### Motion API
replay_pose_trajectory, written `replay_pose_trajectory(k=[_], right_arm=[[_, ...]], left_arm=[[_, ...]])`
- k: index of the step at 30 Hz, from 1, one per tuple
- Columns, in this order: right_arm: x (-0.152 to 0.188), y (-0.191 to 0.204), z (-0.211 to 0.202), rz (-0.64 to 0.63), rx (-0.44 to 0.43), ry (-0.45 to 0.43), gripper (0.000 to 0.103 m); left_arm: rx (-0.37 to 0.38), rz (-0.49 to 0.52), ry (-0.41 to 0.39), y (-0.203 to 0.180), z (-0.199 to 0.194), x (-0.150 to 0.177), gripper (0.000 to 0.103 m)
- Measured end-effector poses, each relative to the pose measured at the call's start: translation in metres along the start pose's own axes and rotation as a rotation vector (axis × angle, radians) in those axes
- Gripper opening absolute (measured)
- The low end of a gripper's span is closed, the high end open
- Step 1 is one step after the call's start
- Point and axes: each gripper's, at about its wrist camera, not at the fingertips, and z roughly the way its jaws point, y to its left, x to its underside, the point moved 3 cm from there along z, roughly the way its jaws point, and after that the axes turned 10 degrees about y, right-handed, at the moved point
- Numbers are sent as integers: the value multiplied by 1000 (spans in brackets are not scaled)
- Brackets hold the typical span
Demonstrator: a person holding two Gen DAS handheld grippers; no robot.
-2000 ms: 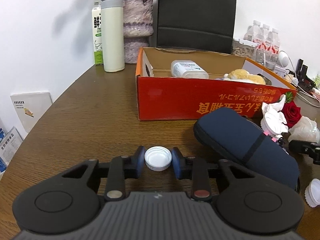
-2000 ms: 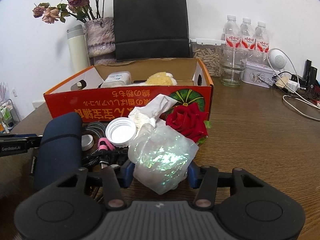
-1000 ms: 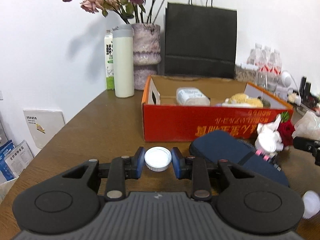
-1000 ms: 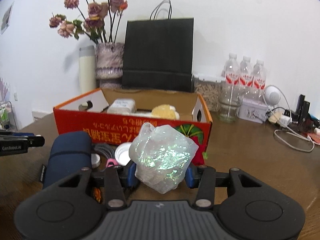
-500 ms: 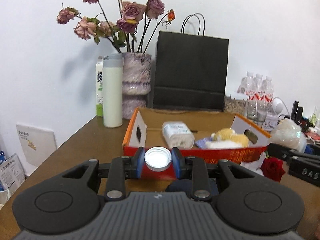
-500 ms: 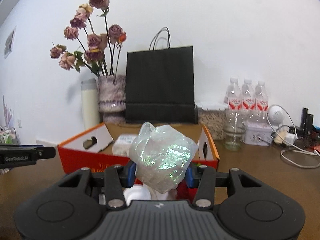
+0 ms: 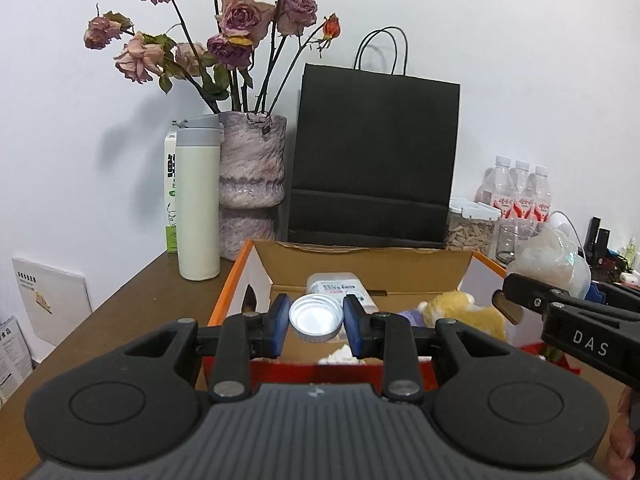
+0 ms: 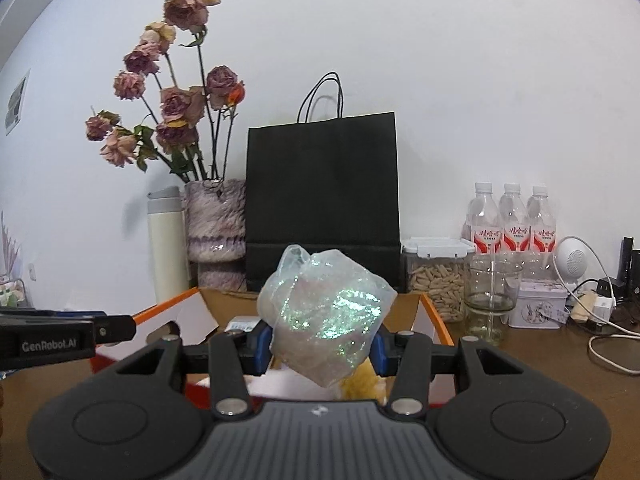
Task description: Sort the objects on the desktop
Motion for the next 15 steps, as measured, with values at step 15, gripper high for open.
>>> replay_pose_trajectory(k=[15], right_arm=[[-16,-24,60,1,-4,77,45]], left_arm=[[30,31,38,-4,62,-19,29]])
